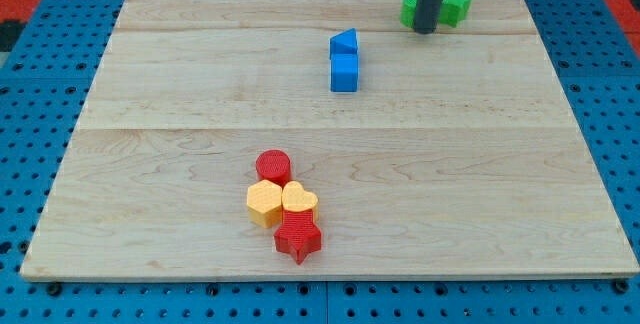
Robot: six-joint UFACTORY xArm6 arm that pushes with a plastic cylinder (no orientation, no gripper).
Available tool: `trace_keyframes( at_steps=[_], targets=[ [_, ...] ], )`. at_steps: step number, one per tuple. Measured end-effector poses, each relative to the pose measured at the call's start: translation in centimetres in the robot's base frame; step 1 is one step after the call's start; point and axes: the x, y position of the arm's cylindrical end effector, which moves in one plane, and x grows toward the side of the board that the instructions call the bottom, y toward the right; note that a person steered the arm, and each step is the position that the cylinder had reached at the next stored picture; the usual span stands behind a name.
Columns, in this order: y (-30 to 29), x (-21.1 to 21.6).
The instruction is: Push the blue blocks near to the green circle
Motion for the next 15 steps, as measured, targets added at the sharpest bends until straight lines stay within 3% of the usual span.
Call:
trace_keyframes(
  at_steps=[1, 2, 4, 5, 7, 8, 10, 11, 12, 14, 15],
  targets=[
    [-4.5, 5.8],
    [-10.5, 8.4],
    [-14.6, 11.3],
    [-16.4, 8.6],
    [-6.6, 4.7],
    [-4.5, 2.1],
    [-9.8, 2.2],
    [-9.9, 0.2],
    [-5.4, 0.2],
    [-11.8, -2.0],
    [-9.3, -3.4]
  ],
)
